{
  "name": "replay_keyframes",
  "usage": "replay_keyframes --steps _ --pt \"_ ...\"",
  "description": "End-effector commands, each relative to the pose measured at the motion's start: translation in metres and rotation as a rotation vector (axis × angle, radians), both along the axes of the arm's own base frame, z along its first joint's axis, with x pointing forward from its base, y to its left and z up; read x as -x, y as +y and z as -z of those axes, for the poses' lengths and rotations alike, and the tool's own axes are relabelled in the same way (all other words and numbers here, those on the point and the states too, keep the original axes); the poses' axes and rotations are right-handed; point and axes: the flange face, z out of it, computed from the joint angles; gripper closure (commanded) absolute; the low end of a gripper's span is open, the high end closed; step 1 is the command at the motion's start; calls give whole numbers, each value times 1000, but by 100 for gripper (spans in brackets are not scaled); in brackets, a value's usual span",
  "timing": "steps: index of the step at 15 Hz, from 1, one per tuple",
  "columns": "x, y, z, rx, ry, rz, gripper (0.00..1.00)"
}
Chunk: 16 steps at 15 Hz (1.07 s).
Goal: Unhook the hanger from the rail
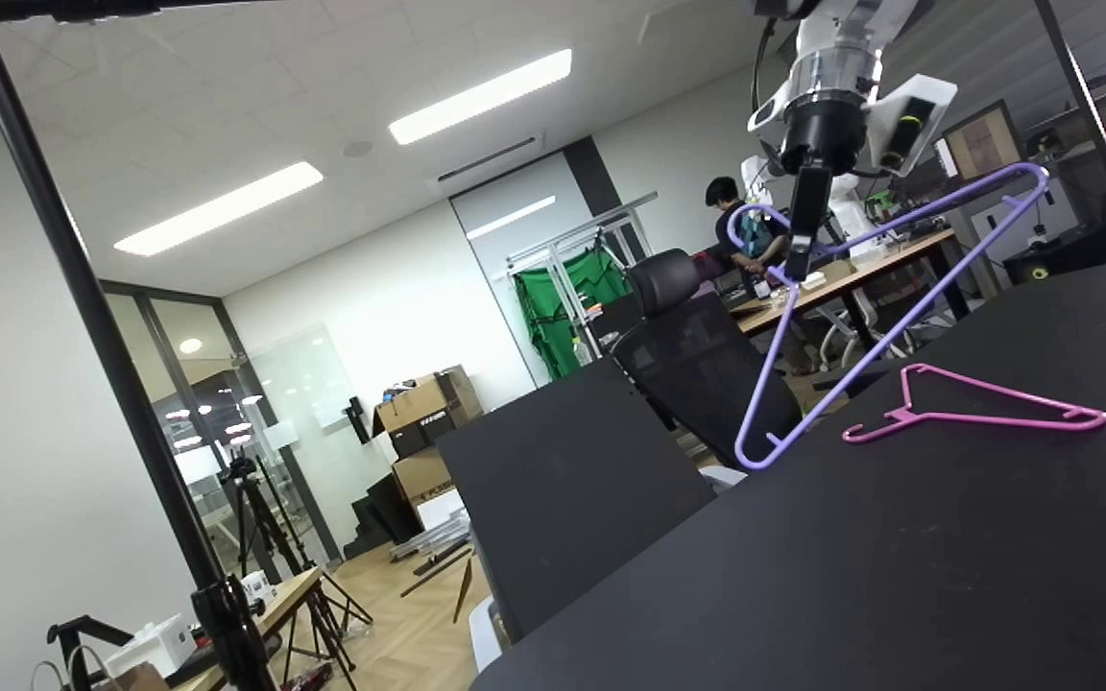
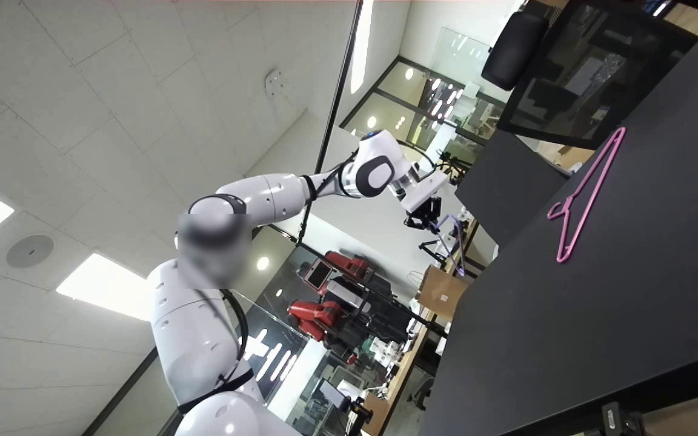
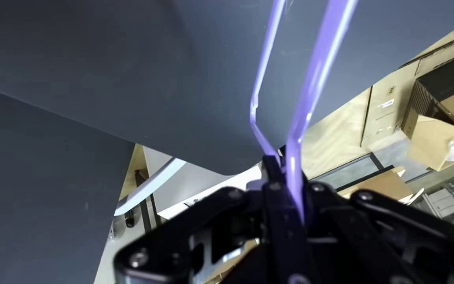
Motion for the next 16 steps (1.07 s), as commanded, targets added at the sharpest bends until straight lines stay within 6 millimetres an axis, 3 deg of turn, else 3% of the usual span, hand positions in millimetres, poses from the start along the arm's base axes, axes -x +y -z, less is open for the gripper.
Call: replay_keyframes --steps 1,7,8,10,16 --pt "1 1 3 1 6 -1 94" --pt "2 -3 -4 5 -4 4 94" --pt "2 -3 -4 5 -4 5 98" --pt "-2 0 10 8 -85 58 98" --pt "-12 17 83 -9 -329 325 98"
